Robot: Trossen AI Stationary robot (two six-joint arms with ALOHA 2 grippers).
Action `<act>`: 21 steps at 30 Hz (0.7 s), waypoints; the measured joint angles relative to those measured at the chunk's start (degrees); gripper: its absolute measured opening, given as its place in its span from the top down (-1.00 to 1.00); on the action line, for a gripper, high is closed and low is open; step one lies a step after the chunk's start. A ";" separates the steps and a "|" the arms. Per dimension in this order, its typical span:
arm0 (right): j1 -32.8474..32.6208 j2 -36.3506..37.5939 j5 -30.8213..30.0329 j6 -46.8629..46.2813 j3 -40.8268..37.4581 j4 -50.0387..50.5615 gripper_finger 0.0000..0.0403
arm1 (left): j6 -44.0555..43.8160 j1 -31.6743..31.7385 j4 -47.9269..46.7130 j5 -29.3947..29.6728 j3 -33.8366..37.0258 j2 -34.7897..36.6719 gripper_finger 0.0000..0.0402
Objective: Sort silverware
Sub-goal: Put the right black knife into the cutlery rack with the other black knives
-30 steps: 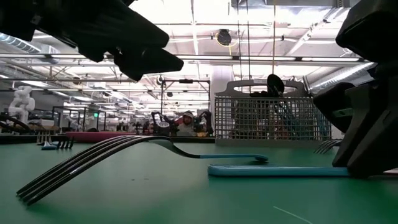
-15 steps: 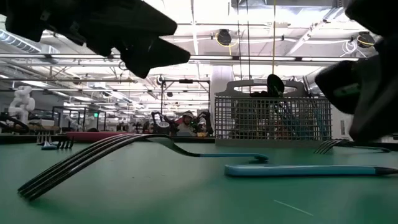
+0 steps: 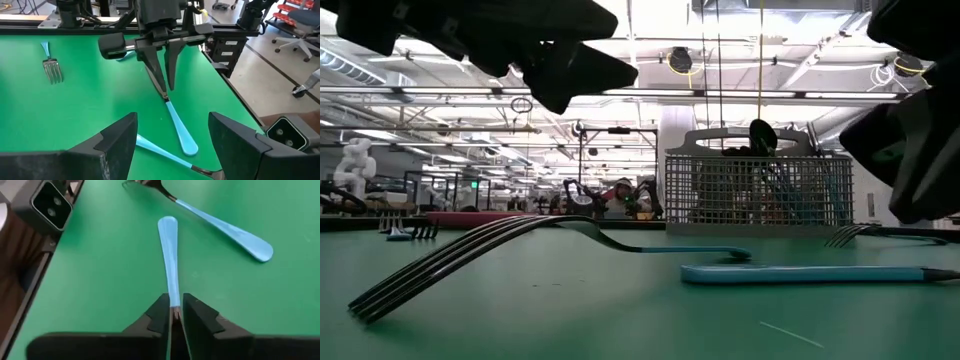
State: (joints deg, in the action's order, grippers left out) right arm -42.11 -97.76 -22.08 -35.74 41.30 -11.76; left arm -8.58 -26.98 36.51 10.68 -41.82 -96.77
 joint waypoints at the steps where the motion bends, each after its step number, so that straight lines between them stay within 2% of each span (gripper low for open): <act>1: 0.00 0.00 0.00 -0.03 0.00 -0.43 0.75 | -0.01 0.00 0.00 -0.01 0.00 0.00 -0.23; 10: 0.03 0.01 -0.03 2.41 2.31 -0.80 0.45 | 1.26 -0.02 0.24 -1.32 -1.44 0.00 -0.23; 16: 0.03 -1.91 0.93 3.64 2.43 -0.09 0.41 | 1.53 -0.02 3.57 -1.49 -1.69 -1.64 -0.23; 21: 0.00 -1.81 1.13 3.83 2.43 0.95 0.45 | 1.51 0.09 5.28 -3.18 -6.83 -9.00 -0.23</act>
State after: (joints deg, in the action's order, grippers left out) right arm -42.11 -99.57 -20.95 -31.90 43.72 -10.80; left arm -7.07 -26.90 41.79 7.50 -48.66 -105.77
